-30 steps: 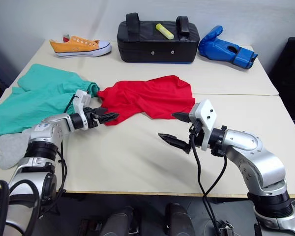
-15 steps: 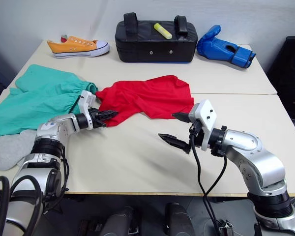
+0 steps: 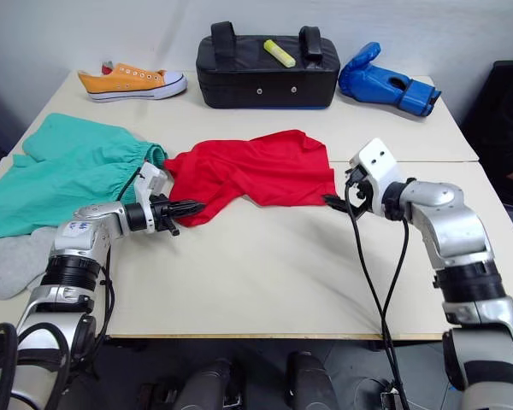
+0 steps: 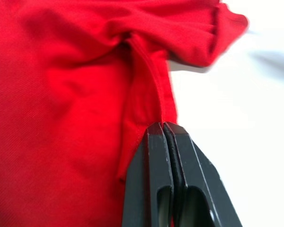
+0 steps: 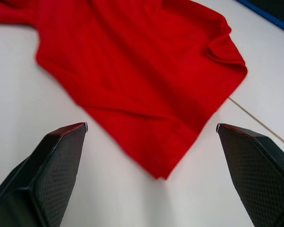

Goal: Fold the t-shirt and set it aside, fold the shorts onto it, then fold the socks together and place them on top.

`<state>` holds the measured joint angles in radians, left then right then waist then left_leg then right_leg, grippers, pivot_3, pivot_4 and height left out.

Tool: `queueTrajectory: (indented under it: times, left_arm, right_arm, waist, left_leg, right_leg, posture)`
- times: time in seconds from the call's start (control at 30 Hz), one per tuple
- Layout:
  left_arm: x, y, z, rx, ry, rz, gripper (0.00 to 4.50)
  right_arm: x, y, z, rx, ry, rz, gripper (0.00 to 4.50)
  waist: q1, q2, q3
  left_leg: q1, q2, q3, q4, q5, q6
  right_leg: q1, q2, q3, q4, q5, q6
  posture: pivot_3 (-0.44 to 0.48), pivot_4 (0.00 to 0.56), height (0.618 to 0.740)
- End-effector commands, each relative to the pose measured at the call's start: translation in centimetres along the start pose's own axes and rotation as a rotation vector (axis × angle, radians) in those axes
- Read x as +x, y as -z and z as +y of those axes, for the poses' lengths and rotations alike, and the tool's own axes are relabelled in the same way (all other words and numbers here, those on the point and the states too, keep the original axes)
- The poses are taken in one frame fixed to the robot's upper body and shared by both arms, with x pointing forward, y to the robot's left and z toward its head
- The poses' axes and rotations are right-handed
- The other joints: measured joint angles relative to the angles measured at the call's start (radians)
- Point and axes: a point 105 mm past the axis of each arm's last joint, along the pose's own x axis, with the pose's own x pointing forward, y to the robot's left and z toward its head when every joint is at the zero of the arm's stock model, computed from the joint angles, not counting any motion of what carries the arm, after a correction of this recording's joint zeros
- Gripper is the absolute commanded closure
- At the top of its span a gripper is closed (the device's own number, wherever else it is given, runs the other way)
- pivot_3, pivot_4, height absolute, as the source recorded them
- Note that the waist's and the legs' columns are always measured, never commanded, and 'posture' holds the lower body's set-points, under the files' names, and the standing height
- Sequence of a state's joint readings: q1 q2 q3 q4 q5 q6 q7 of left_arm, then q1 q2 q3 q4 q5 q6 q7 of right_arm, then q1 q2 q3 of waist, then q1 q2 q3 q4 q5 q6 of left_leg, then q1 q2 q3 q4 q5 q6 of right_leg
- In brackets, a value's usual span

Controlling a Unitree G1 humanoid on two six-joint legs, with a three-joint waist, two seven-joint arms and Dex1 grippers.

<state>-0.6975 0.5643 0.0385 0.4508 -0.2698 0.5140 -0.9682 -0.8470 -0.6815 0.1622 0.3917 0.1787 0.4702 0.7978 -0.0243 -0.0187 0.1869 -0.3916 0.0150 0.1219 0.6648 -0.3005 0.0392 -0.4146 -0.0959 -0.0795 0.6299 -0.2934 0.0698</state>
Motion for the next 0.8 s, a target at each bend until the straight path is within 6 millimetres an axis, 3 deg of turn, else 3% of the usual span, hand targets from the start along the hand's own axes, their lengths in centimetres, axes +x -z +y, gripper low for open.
queueTrajectory:
  times: [0.03, 0.27, 0.8]
  left_arm:
    - [-0.8, -1.3, -1.3, 0.077, 0.044, -0.016, 4.5]
    - [-1.5, -1.2, -2.0, 0.084, 0.033, -0.013, 4.5]
    - [-1.8, -1.0, -1.9, 0.067, 0.008, -0.025, 4.5]
  right_arm:
    - [1.4, -0.1, -0.5, -0.047, -0.007, 0.016, 0.4]
    - [3.5, 0.9, -1.1, -0.022, 0.011, 0.055, 2.66]
    - [4.2, 1.2, -2.1, 0.045, 0.065, 0.051, 2.66]
  waist:
    - [-0.004, 0.0, 0.0]
    - [-0.006, 0.0, 0.0]
    - [-0.008, 0.0, 0.0]
  left_leg:
    - [0.0, 0.0, 0.0, 0.0, 0.0, 0.0]
    - [0.0, 0.0, 0.0, 0.0, 0.0, 0.0]
    - [0.0, 0.0, 0.0, 0.0, 0.0, 0.0]
  right_leg:
    - [0.0, 0.0, 0.0, 0.0, 0.0, 0.0]
    - [0.0, 0.0, 0.0, 0.0, 0.0, 0.0]
    - [0.0, 0.0, 0.0, 0.0, 0.0, 0.0]
  posture:
    - [0.0, 0.15, 0.74]
    - [0.0, 0.15, 0.74]
    - [0.0, 0.15, 0.74]
